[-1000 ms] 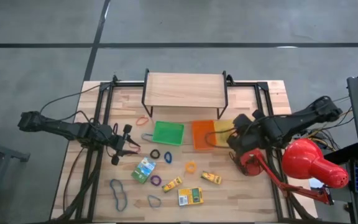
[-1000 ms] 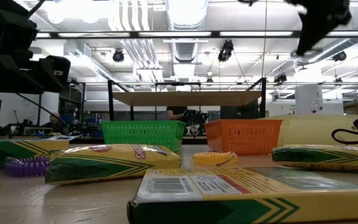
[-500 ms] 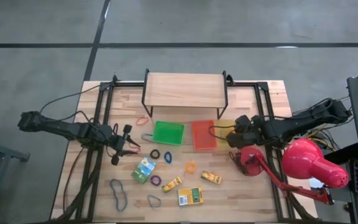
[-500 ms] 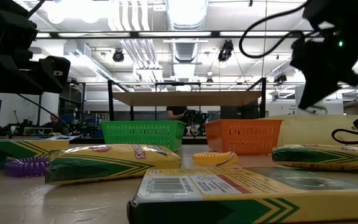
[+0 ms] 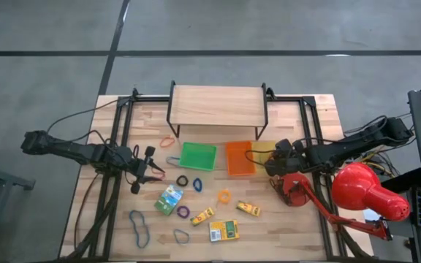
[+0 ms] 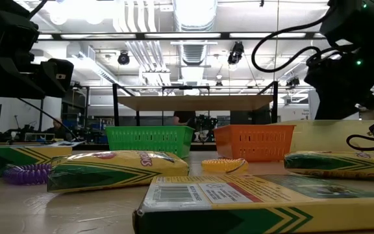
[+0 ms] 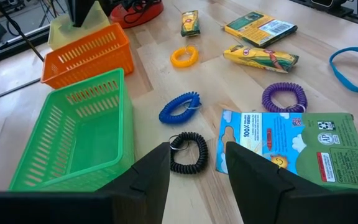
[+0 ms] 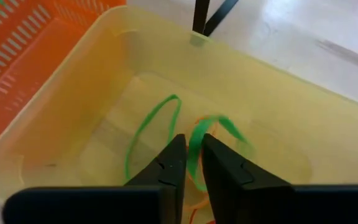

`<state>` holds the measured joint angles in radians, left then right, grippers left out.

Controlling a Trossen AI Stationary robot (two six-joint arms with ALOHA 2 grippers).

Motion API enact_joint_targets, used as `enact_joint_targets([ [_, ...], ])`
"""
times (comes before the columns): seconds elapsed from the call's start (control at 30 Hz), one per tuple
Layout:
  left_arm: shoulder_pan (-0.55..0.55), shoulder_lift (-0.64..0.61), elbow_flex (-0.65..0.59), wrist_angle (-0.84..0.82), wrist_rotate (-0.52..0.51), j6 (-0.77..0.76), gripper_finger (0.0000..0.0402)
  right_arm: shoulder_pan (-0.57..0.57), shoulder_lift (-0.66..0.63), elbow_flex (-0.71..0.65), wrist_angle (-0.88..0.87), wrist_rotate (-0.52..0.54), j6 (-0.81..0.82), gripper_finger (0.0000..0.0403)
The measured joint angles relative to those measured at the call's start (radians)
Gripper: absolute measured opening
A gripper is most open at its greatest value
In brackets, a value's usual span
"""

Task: Pick & Place Office Desk Supplies
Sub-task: Put the green rubber band into the yellow bin, then put the orange rubber band into the yellow bin

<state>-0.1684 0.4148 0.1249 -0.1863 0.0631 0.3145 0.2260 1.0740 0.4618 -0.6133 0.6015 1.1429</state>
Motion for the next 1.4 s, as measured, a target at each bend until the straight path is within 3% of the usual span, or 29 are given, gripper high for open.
enact_joint_targets([
  [0.47, 0.0, 0.0, 0.0, 0.0, 0.0, 0.0, 0.0159, 0.0, 0.0, 0.001, 0.02, 0.0, 0.002, 0.0116],
  [0.7, 0.0, 0.0, 0.0, 0.0, 0.0, 0.0, 0.0159, 0.0, -0.006, 0.02, 0.058, 0.001, 0.002, 0.0114],
  [1.07, 0.0, 0.0, 0.0, 0.001, 0.0, 0.0, 0.0159, 0.03, -0.006, 0.184, 0.135, 0.055, -0.099, 0.01],
  [1.17, 0.0, 0.0, 0.0, 0.001, 0.0, 0.0, 0.0159, 0.046, 0.011, 0.204, 0.218, 0.075, -0.195, 0.0107],
  [1.4, 0.001, -0.001, 0.0, -0.003, 0.0, 0.0, 0.0159, 0.106, 0.052, 0.217, 0.44, 0.083, -0.586, 0.0124],
])
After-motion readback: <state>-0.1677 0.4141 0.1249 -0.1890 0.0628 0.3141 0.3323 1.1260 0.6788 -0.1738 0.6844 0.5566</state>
